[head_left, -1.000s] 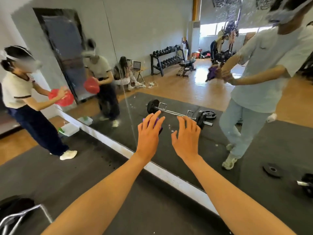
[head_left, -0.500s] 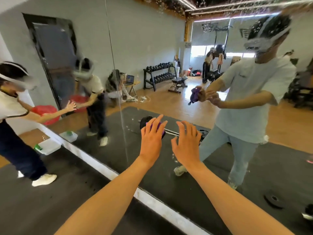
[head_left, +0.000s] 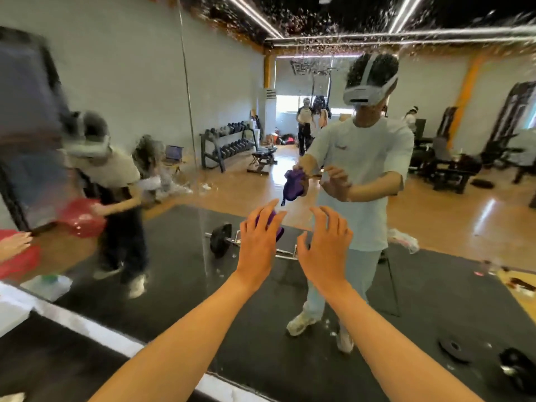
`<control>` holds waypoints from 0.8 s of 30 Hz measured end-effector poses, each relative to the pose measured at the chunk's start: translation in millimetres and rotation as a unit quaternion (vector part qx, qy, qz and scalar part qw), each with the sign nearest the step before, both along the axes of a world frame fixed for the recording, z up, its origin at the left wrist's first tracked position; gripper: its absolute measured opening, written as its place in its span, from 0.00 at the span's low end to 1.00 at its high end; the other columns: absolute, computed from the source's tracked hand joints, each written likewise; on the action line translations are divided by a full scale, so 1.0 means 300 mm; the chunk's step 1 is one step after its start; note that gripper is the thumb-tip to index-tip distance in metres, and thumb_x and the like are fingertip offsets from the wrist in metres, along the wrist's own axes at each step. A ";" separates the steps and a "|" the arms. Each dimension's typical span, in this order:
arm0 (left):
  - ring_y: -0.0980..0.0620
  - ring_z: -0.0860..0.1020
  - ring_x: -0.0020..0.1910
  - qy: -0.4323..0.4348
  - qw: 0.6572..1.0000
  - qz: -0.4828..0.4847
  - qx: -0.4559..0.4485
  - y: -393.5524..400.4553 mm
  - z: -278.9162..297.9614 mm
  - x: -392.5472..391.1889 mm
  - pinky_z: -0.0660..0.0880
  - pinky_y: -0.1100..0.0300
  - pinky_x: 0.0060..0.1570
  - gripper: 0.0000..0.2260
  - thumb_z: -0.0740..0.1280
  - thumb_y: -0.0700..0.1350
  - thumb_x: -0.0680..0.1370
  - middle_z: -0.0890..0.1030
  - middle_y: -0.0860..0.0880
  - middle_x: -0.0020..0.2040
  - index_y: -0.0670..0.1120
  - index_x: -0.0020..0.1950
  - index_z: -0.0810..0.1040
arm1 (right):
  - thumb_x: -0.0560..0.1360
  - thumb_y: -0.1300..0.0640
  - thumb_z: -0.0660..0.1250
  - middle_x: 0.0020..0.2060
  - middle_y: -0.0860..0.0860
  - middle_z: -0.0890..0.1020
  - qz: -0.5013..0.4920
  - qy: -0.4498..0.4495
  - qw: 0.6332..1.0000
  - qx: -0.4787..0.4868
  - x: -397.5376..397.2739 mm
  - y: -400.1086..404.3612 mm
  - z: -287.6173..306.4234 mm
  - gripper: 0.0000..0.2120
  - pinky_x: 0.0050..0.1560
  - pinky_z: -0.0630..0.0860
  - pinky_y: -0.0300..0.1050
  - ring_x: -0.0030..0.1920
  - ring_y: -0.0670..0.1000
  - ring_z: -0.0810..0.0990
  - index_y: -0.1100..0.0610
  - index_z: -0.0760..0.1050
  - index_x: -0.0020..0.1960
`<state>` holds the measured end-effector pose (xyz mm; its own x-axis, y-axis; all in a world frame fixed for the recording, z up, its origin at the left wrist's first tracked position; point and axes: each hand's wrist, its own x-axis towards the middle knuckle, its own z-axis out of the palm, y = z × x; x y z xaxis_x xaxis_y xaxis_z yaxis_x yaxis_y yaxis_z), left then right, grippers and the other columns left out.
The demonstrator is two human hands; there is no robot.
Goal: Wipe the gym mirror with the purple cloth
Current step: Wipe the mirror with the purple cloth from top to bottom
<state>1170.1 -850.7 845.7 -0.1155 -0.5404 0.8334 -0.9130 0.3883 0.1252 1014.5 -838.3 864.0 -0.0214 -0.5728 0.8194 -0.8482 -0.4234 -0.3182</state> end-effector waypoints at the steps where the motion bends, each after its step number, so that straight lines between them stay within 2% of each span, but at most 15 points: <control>1: 0.41 0.67 0.73 0.006 1.000 0.000 -0.004 -0.028 0.018 0.031 0.76 0.44 0.56 0.40 0.76 0.26 0.65 0.69 0.44 0.79 0.48 0.74 0.70 | 0.73 0.60 0.70 0.66 0.54 0.74 0.004 0.001 1.000 -0.006 0.031 -0.018 0.015 0.24 0.62 0.69 0.59 0.65 0.57 0.70 0.55 0.72 0.68; 5: 0.41 0.68 0.71 0.000 0.999 0.002 -0.055 -0.116 0.111 0.116 0.74 0.46 0.57 0.30 0.72 0.32 0.74 0.73 0.42 0.76 0.47 0.74 0.71 | 0.71 0.62 0.74 0.66 0.54 0.74 0.020 0.001 0.999 -0.036 0.121 -0.092 0.063 0.26 0.61 0.70 0.59 0.65 0.58 0.71 0.55 0.72 0.68; 9: 0.40 0.69 0.71 -0.009 0.995 0.009 -0.100 -0.185 0.231 0.167 0.75 0.46 0.62 0.27 0.74 0.36 0.76 0.71 0.44 0.76 0.47 0.72 0.70 | 0.70 0.60 0.70 0.65 0.54 0.74 0.038 -0.004 0.997 -0.074 0.183 -0.144 0.120 0.27 0.61 0.69 0.59 0.64 0.58 0.71 0.54 0.70 0.68; 12: 0.39 0.69 0.72 0.015 0.994 0.023 -0.106 -0.241 0.316 0.219 0.76 0.42 0.62 0.19 0.63 0.39 0.81 0.73 0.42 0.76 0.46 0.73 0.73 | 0.69 0.58 0.68 0.64 0.53 0.73 0.030 -0.004 0.995 -0.096 0.229 -0.175 0.172 0.26 0.59 0.70 0.59 0.63 0.57 0.70 0.53 0.70 0.67; 17: 0.37 0.70 0.70 0.021 0.991 0.015 -0.134 -0.331 0.456 0.313 0.76 0.41 0.65 0.19 0.64 0.39 0.81 0.75 0.39 0.74 0.42 0.72 0.76 | 0.67 0.63 0.75 0.63 0.55 0.76 0.007 0.016 0.993 -0.121 0.301 -0.242 0.253 0.29 0.61 0.71 0.61 0.64 0.58 0.71 0.55 0.73 0.67; 19: 0.37 0.71 0.70 0.030 0.988 -0.012 -0.149 -0.371 0.506 0.357 0.76 0.40 0.65 0.21 0.69 0.37 0.79 0.74 0.39 0.74 0.43 0.73 0.75 | 0.67 0.62 0.76 0.63 0.56 0.76 -0.015 0.028 0.992 -0.126 0.335 -0.269 0.294 0.30 0.61 0.70 0.61 0.64 0.59 0.71 0.54 0.72 0.67; 21: 0.38 0.68 0.72 0.046 0.986 -0.031 -0.156 -0.409 0.553 0.399 0.75 0.40 0.67 0.28 0.76 0.35 0.75 0.73 0.40 0.74 0.43 0.74 0.74 | 0.68 0.61 0.75 0.63 0.56 0.76 -0.034 0.030 0.991 -0.126 0.377 -0.294 0.342 0.29 0.61 0.69 0.61 0.64 0.59 0.71 0.55 0.72 0.67; 23: 0.42 0.65 0.74 0.048 0.985 -0.064 -0.151 -0.425 0.614 0.439 0.71 0.44 0.72 0.30 0.77 0.35 0.75 0.71 0.42 0.76 0.43 0.76 0.72 | 0.68 0.61 0.75 0.63 0.55 0.75 -0.054 0.027 0.991 -0.122 0.426 -0.315 0.392 0.27 0.60 0.69 0.61 0.64 0.60 0.71 0.56 0.74 0.66; 24: 0.47 0.64 0.75 0.051 0.985 -0.081 -0.146 -0.430 0.647 0.460 0.69 0.49 0.75 0.27 0.74 0.39 0.79 0.70 0.46 0.75 0.45 0.76 0.72 | 0.68 0.61 0.75 0.63 0.56 0.75 -0.065 0.027 0.990 -0.123 0.449 -0.326 0.416 0.26 0.60 0.69 0.61 0.64 0.60 0.71 0.56 0.74 0.66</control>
